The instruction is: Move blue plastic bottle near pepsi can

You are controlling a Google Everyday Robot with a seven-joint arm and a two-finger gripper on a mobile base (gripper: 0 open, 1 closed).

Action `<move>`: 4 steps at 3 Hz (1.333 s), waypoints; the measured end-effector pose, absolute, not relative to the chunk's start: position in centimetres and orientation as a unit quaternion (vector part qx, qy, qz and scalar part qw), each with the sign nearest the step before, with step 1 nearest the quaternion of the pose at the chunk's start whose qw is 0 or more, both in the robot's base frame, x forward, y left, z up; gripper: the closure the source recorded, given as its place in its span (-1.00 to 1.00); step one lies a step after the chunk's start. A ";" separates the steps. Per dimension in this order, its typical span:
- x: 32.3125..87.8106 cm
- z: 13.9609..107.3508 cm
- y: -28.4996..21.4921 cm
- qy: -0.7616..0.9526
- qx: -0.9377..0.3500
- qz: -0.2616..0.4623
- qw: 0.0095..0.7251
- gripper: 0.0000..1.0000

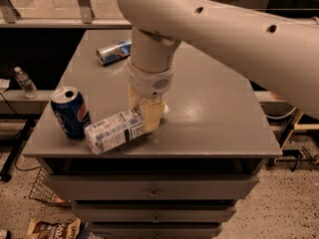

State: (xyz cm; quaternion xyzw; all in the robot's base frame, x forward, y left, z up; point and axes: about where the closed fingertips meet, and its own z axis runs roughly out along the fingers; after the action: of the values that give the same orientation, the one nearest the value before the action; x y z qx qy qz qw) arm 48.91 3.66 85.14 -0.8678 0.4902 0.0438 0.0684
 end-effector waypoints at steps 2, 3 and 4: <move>48.9 85.1 3.8 0.489 -0.868 0.042 0.071 -1.00; 48.9 85.1 3.8 0.490 -0.868 0.041 0.071 -1.00; 50.6 86.2 0.0 0.521 -0.850 0.019 0.075 -1.00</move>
Offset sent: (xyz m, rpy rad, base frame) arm 0.0001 0.0007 0.0000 0.0014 -0.0023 0.0006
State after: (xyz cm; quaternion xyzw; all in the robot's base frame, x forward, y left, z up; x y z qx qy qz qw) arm 50.56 0.03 86.18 -0.8500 0.5211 0.0191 0.0747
